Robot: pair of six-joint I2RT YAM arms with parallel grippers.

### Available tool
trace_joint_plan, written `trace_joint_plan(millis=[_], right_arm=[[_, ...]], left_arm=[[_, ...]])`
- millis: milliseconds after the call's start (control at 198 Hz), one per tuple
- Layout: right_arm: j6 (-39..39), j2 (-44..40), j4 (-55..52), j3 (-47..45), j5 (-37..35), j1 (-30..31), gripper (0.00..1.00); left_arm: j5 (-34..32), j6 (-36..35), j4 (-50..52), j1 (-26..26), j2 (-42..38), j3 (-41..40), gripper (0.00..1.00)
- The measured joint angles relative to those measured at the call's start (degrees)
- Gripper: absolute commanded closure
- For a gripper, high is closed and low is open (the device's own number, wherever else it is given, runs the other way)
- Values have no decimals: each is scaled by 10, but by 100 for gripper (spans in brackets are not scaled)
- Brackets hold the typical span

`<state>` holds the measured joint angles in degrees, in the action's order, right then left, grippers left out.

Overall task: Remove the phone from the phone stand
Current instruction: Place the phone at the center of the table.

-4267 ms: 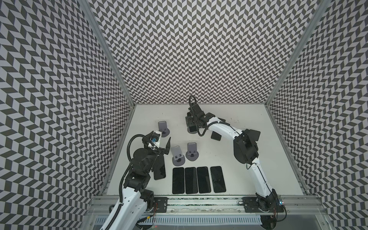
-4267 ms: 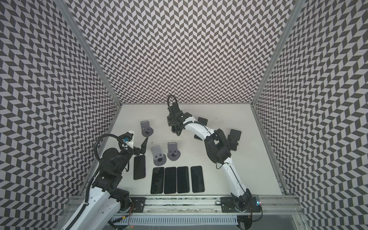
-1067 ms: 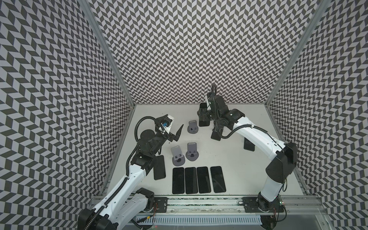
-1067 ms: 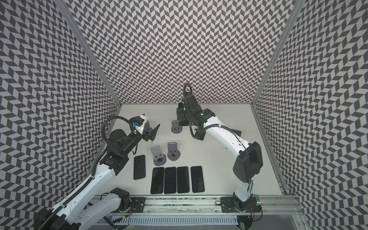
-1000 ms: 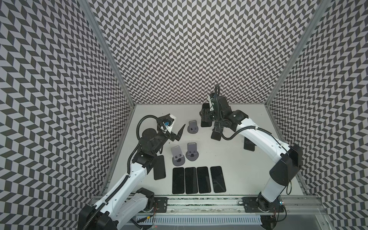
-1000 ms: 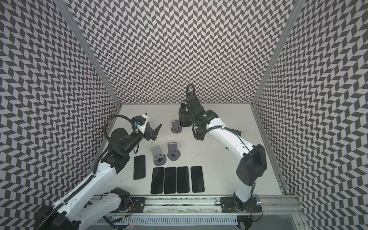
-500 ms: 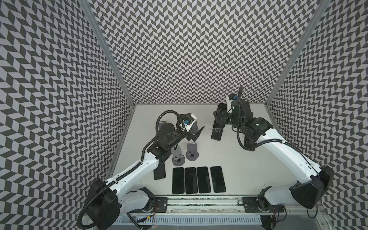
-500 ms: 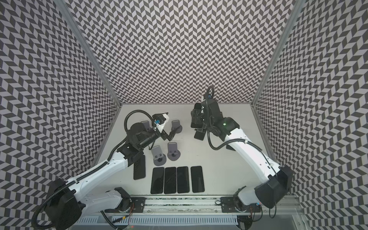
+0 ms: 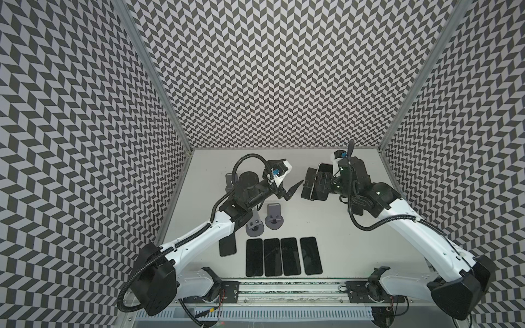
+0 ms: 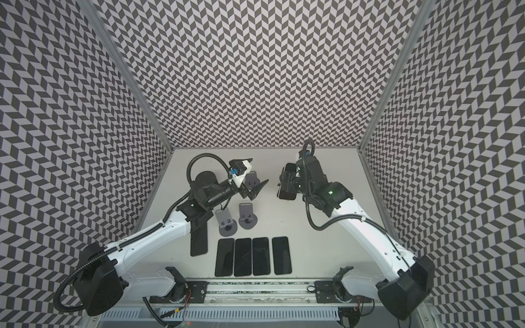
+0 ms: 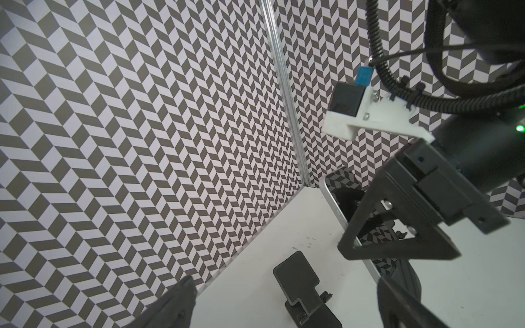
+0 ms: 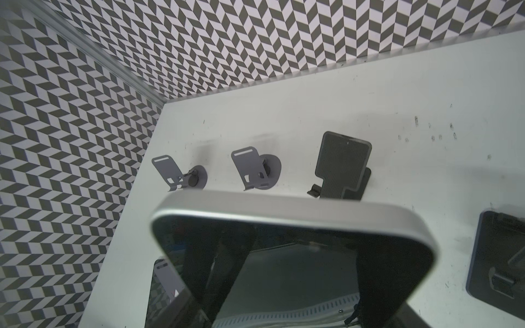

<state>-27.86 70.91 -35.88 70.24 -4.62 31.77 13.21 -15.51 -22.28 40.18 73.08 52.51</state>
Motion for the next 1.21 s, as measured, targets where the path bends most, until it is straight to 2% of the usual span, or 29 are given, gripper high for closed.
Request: trace_joint_plan(millis=[530, 817, 1206], right_arm=[[3, -34, -72, -43, 41, -1, 52], [-10, -41, -107, -59, 49, -4, 52], [-11, -53, -140, -127, 49, -5, 52]], left_arm=[[66, -32, 36, 59, -10, -33, 1], [101, -65, 53, 67, -10, -35, 1], [106, -95, 81, 67, 4, -28, 1]])
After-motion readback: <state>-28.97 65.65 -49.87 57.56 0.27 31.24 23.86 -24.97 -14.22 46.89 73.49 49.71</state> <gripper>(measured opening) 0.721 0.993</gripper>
